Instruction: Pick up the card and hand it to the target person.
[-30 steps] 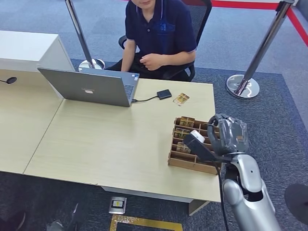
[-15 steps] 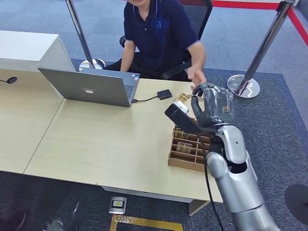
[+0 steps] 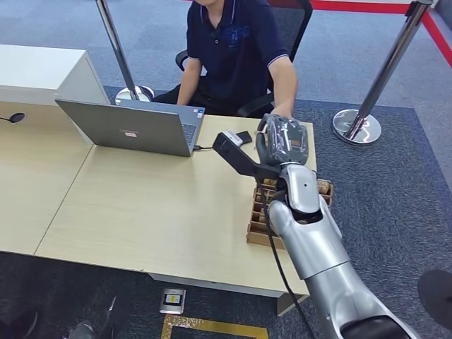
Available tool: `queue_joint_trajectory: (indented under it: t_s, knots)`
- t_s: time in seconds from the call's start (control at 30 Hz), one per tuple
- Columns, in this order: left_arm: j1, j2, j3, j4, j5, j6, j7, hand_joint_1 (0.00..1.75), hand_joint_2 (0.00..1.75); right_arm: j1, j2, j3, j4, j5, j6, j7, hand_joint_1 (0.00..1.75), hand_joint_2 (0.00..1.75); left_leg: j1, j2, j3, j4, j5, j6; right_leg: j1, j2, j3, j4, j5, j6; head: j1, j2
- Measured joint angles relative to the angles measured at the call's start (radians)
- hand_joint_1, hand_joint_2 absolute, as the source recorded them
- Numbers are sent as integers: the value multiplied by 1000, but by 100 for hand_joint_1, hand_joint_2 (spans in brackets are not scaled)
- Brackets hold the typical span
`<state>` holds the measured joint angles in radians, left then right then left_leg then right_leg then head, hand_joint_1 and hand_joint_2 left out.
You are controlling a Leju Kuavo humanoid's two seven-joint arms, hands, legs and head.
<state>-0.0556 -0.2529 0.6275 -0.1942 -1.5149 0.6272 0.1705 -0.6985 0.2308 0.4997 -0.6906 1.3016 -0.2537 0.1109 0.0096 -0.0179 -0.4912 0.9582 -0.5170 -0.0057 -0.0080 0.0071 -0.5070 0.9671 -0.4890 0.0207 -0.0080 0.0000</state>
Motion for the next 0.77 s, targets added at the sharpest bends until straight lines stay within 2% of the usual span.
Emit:
queue_joint_trajectory:
  t_s: [0.2, 0.27, 0.33, 0.4, 0.47, 0.6, 0.77]
  knots:
    - [0, 0, 0, 0, -4, -2, 0, 0, 0, -20, 10, 0, 88, 14, -3, 13, 131, 175, 0, 0, 0, 0, 0, 0, 0, 0, 0, 0, 0, 0, 0, 0]
    - [0, 0, 0, 0, -5, -2, 0, 0, 0, -22, 11, 0, 109, 15, -7, 10, 115, 175, 0, 0, 0, 0, 0, 0, 0, 0, 0, 0, 0, 0, 0, 0]
    - [0, 0, 0, 0, -5, -2, 0, 0, 0, -23, 11, 0, 123, 16, -9, 5, 54, 175, 0, 0, 0, 0, 0, 0, 0, 0, 0, 0, 0, 0, 0, 0]
    - [0, 0, 0, 0, -3, -1, 0, 0, 0, -23, 12, 0, 134, 20, -10, -1, 4, 175, 0, 0, 0, 0, 0, 0, 0, 0, 0, 0, 0, 0, 0, 0]
    - [0, 0, 0, 0, -1, 0, 0, 0, 0, -23, 14, 0, 143, 26, -13, -5, 0, 175, 0, 0, 0, 0, 0, 0, 0, 0, 0, 0, 0, 0, 0, 0]
    - [0, 0, 0, 0, 2, 0, 0, 0, 0, -21, 19, 0, 151, 33, -44, -8, 0, 0, 0, 0, 0, 0, 0, 0, 0, 0, 0, 0, 0, 0, 0, 0]
    - [0, 0, 0, 0, 4, 0, 0, 0, 0, -5, 16, -1, 137, 51, -88, -1, 0, 0, 0, 0, 0, 0, 0, 0, 0, 0, -1, 0, 0, 0, 0, 0]
